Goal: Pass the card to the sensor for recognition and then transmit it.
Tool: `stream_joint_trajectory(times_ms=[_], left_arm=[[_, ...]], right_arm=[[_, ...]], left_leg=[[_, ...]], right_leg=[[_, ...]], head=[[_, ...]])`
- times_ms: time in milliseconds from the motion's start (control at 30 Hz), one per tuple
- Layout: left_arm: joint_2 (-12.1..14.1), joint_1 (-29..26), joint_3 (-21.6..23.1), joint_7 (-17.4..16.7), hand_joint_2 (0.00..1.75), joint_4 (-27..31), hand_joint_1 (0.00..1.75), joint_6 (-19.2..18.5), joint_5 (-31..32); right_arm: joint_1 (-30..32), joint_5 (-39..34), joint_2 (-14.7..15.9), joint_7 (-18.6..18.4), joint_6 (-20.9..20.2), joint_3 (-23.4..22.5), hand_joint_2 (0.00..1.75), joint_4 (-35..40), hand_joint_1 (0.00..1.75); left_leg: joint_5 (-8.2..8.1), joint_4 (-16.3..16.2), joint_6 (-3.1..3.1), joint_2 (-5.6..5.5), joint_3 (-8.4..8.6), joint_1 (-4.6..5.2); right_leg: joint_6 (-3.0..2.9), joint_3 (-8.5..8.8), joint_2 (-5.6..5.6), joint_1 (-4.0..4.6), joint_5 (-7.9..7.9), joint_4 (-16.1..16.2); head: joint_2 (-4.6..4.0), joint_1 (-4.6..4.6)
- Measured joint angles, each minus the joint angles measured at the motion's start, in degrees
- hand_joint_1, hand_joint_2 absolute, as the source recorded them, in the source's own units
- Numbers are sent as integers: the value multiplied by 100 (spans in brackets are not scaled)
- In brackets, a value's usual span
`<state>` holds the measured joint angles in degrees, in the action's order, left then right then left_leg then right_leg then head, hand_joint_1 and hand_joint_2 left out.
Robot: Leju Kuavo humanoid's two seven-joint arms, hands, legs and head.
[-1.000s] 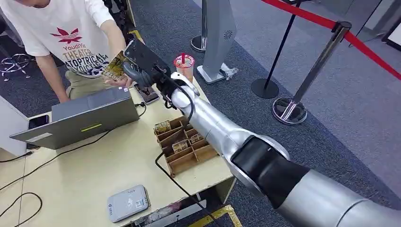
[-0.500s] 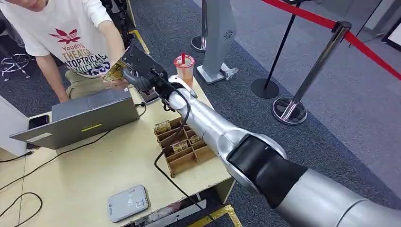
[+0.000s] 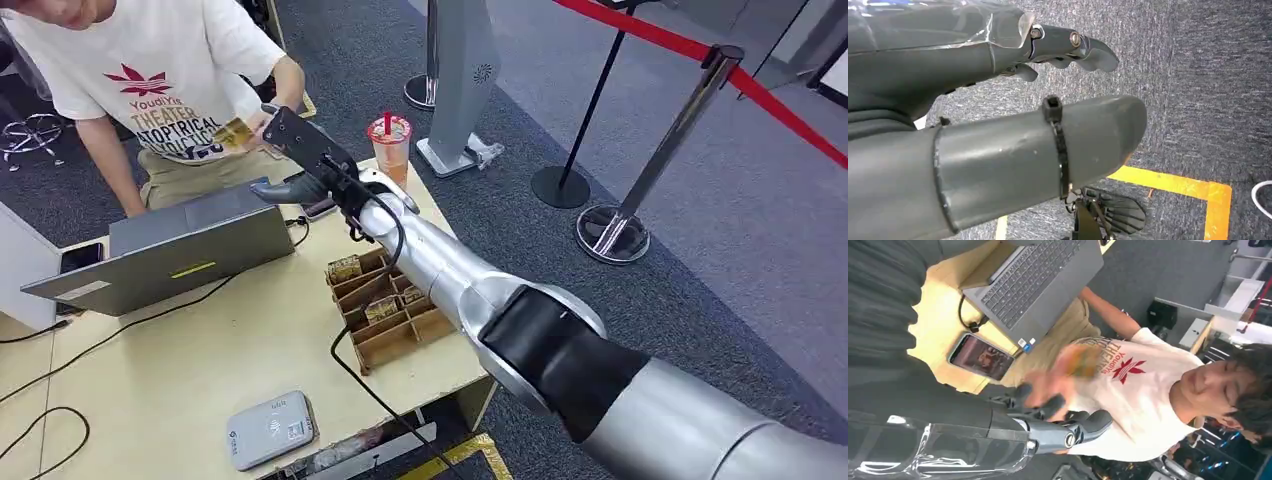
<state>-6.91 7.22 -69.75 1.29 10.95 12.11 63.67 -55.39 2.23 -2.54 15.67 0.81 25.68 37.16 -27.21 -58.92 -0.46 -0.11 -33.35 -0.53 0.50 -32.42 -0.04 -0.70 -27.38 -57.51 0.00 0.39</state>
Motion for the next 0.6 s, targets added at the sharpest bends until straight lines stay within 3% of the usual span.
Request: stream_joint_trajectory(times_ms=[200, 367, 600], left_arm=[[0, -19, 0, 66, 0, 0, 0, 0, -50], [0, -71, 0, 122, 0, 0, 0, 0, -94], [0, -98, -2, 125, 0, 0, 0, 0, -101]], right_arm=[[274, 177, 18, 216, 11, 2, 175, 501, 0], [727, 494, 179, 181, 72, 35, 175, 1313, 0], [951, 516, 304, 170, 81, 68, 175, 1799, 0]], left_leg=[[0, 0, 0, 1, 0, 0], [-1, 0, 1, 0, 0, 1], [-1, 0, 1, 1, 0, 1]], right_leg=[[0, -2, 1, 0, -1, 0], [1, -3, 1, 0, -1, 0], [1, -3, 1, 0, -1, 0]], head=[[0, 0], [0, 2], [0, 0]])
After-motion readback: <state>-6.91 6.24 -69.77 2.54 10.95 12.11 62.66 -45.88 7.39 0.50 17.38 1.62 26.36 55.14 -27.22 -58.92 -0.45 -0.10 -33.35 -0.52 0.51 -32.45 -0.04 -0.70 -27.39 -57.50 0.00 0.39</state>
